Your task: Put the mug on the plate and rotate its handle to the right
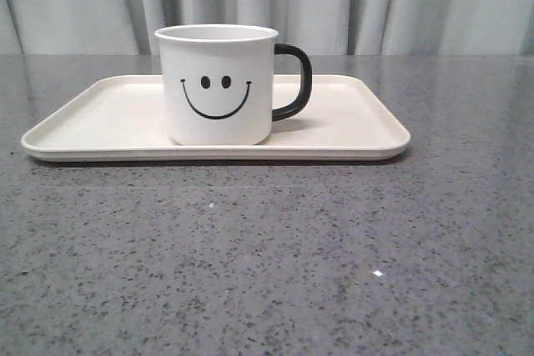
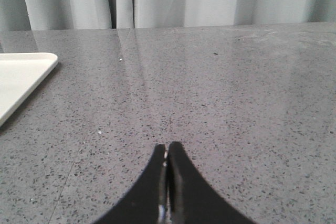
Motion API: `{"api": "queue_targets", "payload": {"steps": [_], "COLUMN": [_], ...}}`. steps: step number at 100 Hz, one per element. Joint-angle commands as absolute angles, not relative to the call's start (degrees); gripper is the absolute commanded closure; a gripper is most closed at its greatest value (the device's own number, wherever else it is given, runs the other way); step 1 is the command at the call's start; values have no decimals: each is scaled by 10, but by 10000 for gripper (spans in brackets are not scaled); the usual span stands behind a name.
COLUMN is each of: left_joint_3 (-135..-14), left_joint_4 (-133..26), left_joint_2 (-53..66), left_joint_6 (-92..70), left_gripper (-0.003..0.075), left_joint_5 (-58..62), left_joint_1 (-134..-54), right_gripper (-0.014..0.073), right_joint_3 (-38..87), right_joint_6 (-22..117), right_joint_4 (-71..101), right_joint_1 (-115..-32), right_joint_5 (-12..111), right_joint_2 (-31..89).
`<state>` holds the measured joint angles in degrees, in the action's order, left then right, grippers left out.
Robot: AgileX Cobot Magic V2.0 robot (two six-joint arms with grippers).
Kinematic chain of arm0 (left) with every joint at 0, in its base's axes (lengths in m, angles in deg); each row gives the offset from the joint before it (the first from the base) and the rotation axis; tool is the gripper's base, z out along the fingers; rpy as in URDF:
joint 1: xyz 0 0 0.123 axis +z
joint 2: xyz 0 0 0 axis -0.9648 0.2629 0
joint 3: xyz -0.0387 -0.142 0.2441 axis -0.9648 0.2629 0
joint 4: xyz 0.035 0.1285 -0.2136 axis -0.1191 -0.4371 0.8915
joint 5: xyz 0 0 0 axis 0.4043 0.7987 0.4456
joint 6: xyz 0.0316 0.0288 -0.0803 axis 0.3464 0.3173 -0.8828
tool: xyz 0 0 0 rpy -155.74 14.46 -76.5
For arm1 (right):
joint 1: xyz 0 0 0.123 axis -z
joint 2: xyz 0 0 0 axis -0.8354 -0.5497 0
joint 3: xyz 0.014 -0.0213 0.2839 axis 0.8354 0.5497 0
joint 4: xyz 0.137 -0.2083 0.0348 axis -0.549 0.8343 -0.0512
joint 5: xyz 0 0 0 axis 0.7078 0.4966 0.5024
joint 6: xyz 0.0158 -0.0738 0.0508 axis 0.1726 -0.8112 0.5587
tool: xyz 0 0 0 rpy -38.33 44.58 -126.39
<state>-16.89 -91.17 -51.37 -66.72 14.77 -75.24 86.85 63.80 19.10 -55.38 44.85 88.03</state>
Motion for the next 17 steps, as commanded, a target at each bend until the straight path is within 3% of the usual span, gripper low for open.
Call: {"api": "queue_targets", "payload": {"steps": [1,17], "left_joint_3": [-164,-164], "left_joint_4": [-911,-911], "left_joint_2": [-530,-530], "left_joint_6": [-669,-669], "left_gripper": [740,740], "left_joint_5": [196,196], "left_joint_1": [-752,-752], "right_gripper": [705,705], "right_joint_3": [868,868], "right_joint_6": [634,634], "right_joint_4": [196,196], "right_joint_1": [-555,-555], "right_joint_5": [406,406], "right_joint_2": [878,878]}}
